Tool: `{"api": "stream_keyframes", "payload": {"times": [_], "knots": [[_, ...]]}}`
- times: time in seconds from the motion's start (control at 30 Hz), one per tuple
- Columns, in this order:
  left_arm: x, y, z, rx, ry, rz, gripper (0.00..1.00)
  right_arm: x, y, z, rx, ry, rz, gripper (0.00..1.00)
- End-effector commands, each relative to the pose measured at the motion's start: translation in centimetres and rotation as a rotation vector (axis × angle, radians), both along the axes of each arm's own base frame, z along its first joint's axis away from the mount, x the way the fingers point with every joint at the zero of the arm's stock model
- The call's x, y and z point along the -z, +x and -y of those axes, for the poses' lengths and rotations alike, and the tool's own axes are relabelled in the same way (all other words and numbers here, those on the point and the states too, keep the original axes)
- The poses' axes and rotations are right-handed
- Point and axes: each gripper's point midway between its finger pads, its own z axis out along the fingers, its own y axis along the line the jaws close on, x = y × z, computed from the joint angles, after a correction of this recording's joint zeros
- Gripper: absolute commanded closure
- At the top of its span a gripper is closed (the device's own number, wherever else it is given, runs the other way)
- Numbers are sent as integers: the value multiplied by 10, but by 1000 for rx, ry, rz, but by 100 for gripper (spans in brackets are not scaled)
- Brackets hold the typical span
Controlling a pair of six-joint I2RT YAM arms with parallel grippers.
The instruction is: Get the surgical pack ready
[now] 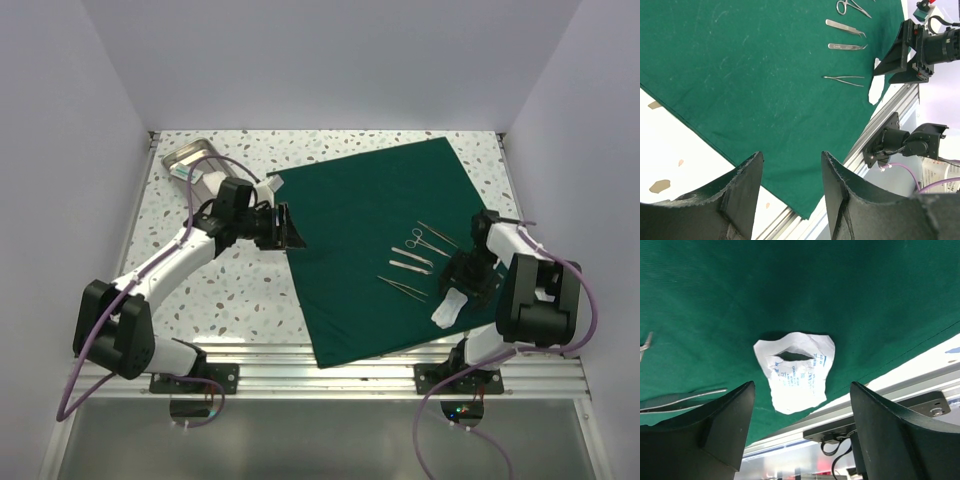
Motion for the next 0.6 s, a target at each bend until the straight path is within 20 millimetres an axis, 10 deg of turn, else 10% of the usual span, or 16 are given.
{"api": "stream_keyframes", "payload": {"times": [0.0,0.57], "knots": [[-3,3,4,38,-18,48,46,5,0,3,31,-36,-2,21],[-1,2,3,43,-17,43,45,20,2,-1,82,-67,-27,33]]}}
